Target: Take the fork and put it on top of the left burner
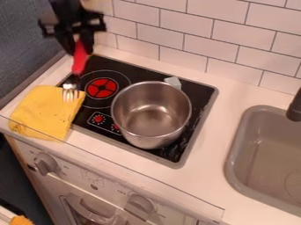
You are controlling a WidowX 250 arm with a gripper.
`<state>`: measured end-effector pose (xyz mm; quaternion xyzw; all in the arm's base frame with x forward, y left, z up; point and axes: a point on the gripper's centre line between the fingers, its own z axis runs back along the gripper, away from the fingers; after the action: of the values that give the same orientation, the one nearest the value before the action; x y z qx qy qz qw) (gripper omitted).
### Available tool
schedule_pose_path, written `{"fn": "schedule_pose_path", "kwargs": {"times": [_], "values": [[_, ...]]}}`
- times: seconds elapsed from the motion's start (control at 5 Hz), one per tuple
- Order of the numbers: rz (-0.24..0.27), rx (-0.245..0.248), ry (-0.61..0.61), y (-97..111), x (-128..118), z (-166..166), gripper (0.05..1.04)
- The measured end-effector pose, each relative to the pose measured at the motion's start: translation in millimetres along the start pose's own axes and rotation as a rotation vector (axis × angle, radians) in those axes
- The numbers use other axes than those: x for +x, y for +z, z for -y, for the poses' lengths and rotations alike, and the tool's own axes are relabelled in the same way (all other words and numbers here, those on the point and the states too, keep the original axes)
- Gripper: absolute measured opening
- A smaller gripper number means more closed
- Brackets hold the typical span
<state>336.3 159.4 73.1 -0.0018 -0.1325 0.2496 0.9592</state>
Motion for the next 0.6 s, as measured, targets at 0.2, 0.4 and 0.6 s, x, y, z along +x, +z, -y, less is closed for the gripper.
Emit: {"fn": "schedule_pose_path", "kwargs": {"times": [0.2,0.4,0.6], "values": [[-0.02,0.002,0.001,-19,4,-1,0.409],[-0.04,0.008,-0.006,-37,5,-3,0.409],[-0.06,0.016,0.009,-50,2,-4,0.409]]}}
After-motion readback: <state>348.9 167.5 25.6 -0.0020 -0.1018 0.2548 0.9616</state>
